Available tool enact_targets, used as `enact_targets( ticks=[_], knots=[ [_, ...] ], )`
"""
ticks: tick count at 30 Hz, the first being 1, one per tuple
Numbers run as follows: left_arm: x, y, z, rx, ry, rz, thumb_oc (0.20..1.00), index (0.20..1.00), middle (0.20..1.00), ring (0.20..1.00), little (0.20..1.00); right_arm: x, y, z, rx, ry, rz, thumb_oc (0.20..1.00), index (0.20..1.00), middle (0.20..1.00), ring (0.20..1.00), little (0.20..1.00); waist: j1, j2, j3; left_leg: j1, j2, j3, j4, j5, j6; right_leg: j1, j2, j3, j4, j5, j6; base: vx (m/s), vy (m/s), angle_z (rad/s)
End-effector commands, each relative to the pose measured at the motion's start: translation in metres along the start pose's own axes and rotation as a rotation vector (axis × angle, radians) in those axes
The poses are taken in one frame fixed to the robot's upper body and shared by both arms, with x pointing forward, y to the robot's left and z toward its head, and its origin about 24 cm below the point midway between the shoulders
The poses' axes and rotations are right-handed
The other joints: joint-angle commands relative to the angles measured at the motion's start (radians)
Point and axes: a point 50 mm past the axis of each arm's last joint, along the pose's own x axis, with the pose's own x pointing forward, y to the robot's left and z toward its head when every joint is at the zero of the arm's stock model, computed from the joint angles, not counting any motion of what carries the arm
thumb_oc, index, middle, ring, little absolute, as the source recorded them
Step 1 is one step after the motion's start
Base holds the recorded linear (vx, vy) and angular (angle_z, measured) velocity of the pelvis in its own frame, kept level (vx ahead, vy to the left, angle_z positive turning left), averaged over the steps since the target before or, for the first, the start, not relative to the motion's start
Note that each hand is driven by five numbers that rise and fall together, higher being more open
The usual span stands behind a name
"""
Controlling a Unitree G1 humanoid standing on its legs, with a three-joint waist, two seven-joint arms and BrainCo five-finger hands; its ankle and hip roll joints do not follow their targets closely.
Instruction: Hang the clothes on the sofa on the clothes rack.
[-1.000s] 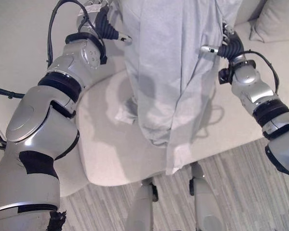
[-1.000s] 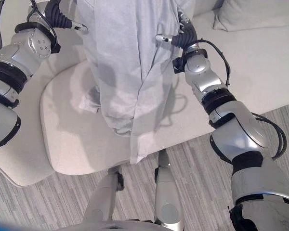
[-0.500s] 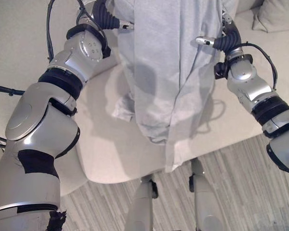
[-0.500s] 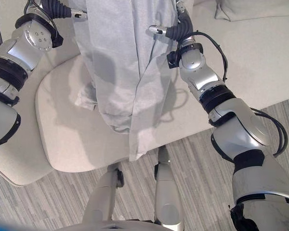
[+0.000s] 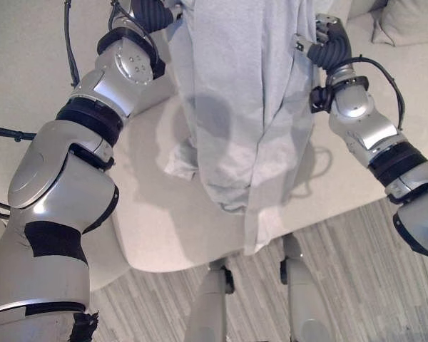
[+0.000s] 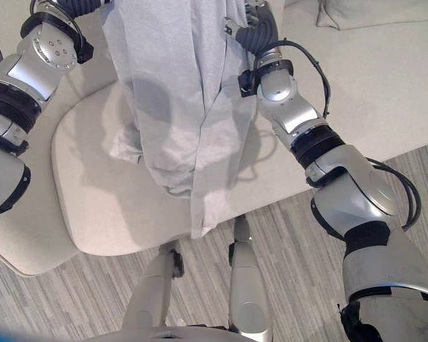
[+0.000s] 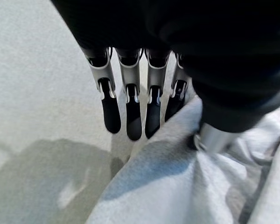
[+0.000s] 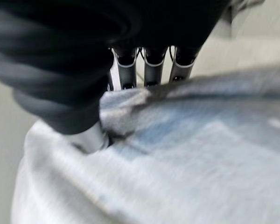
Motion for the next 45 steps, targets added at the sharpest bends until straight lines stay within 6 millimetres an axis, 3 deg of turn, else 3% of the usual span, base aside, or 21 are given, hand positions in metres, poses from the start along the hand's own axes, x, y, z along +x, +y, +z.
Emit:
enact_targets(
  ticks=[1,16,21,30,32,34,39,40,45],
  knots=[
    [0.017,0.025,0.061,-0.112,-0.189,0.104,0.200,0.200,0.200,0.200,0.200,0.018,0.011,0.055,0.075,-0.203,-0.008,0.200,0.200,0.200,0.200,0.200,0.015,-0.027,0.010,0.020,-0.030,-0.094,0.005,-0.005,-0.006,0.029,-0.021,0.012,0.012,-0.007,0.086,0.00,0.000,0.00],
    [0.017,0.033,0.082,-0.211,-0.247,0.191,0.200,0.200,0.200,0.200,0.200,0.012,0.014,0.070,0.139,-0.295,-0.111,0.200,0.200,0.200,0.200,0.200,0.021,-0.015,-0.010,0.049,-0.032,-0.095,0.005,-0.019,-0.006,0.062,-0.027,0.011,0.012,-0.021,0.089,0.00,0.000,0.00],
    [0.014,0.041,0.095,-0.251,-0.306,0.250,0.200,0.200,0.200,0.200,0.200,0.007,0.005,0.086,0.126,-0.387,-0.196,0.200,0.200,0.200,0.200,0.200,0.026,-0.012,-0.041,0.089,-0.028,-0.095,0.005,-0.036,-0.005,0.107,-0.031,0.010,0.012,-0.039,0.090,0.02,-0.018,0.04],
    [0.004,0.053,0.097,-0.298,-0.380,0.329,0.200,0.200,0.200,0.200,0.200,-0.006,-0.012,0.102,0.041,-0.517,-0.285,0.200,0.200,0.200,0.200,0.200,0.030,-0.027,-0.140,0.228,-0.006,-0.083,0.005,-0.083,-0.010,0.252,-0.028,-0.020,0.012,-0.086,0.084,0.09,-0.059,0.04],
    [0.002,0.052,0.097,-0.302,-0.388,0.332,0.200,0.200,0.200,0.200,0.200,-0.009,-0.014,0.100,0.039,-0.521,-0.291,0.200,0.200,0.200,0.200,0.200,0.030,-0.029,-0.157,0.252,-0.001,-0.081,0.005,-0.091,-0.013,0.278,-0.026,-0.028,0.012,-0.095,0.084,0.09,-0.055,0.13],
    [-0.002,0.053,0.091,-0.304,-0.399,0.330,0.200,0.200,0.200,0.200,0.200,-0.013,-0.019,0.097,0.004,-0.526,-0.287,0.200,0.200,0.200,0.200,0.200,0.037,-0.032,-0.211,0.307,0.013,-0.078,0.005,-0.104,-0.016,0.328,-0.019,-0.048,0.012,-0.117,0.081,0.14,-0.092,0.18],
    [-0.002,0.053,0.091,-0.304,-0.398,0.330,0.200,0.200,0.200,0.200,0.200,-0.013,-0.019,0.097,0.004,-0.526,-0.287,0.200,0.200,0.200,0.200,0.200,0.037,-0.031,-0.210,0.308,0.013,-0.078,0.005,-0.104,-0.016,0.330,-0.019,-0.048,0.012,-0.117,0.081,0.06,-0.052,0.09],
    [-0.006,0.057,0.075,-0.274,-0.382,0.333,0.200,0.200,0.200,0.200,0.200,-0.016,-0.029,0.092,-0.059,-0.522,-0.260,0.200,0.200,0.200,0.200,0.200,0.063,-0.039,-0.313,0.399,0.041,-0.080,0.005,-0.114,-0.030,0.421,-0.002,-0.082,0.012,-0.148,0.070,0.24,-0.239,-0.01],
    [-0.010,0.069,0.052,-0.207,-0.343,0.340,0.200,0.200,0.200,0.200,0.200,-0.015,-0.039,0.086,-0.089,-0.499,-0.242,0.200,0.200,0.200,0.200,0.200,0.088,-0.043,-0.373,0.465,0.064,-0.098,0.005,-0.107,-0.045,0.507,0.015,-0.117,0.012,-0.177,0.057,0.10,-0.133,0.25]
  ],
)
